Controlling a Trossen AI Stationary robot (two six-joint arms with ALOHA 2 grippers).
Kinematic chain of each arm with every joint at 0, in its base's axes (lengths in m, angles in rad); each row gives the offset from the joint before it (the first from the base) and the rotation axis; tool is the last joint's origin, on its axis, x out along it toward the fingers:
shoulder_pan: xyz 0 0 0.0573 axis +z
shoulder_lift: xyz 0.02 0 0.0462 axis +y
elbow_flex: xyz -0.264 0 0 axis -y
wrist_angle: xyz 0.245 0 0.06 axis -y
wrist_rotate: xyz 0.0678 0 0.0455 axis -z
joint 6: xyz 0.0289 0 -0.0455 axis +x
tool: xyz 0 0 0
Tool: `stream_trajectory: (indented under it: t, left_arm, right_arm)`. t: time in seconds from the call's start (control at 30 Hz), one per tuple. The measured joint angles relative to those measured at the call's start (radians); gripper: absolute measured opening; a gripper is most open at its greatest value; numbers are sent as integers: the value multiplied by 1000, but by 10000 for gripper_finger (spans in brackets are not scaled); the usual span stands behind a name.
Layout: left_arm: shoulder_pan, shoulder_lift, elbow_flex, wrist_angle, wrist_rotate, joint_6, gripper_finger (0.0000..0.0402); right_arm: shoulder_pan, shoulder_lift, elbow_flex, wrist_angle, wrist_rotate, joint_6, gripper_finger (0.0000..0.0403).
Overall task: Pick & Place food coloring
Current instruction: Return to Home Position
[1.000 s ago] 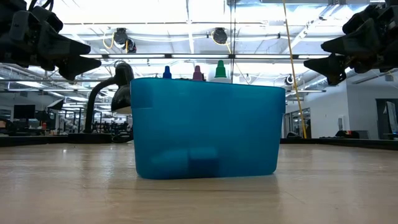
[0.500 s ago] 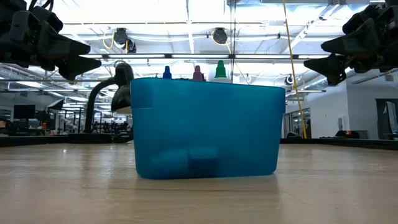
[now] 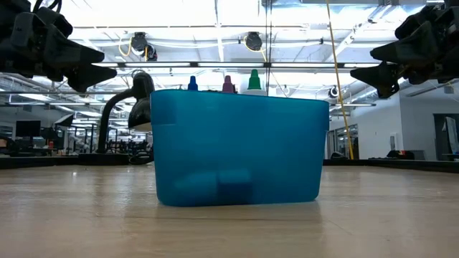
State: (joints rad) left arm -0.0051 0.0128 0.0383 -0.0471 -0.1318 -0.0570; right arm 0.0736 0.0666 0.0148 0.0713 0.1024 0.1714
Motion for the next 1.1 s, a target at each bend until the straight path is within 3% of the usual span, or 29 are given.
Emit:
stream_trajectory:
  t: [1.1]
  left_arm:
    - [0,0,0,0,0,0,310]
  right_arm:
    - [0,0,0,0,0,0,279]
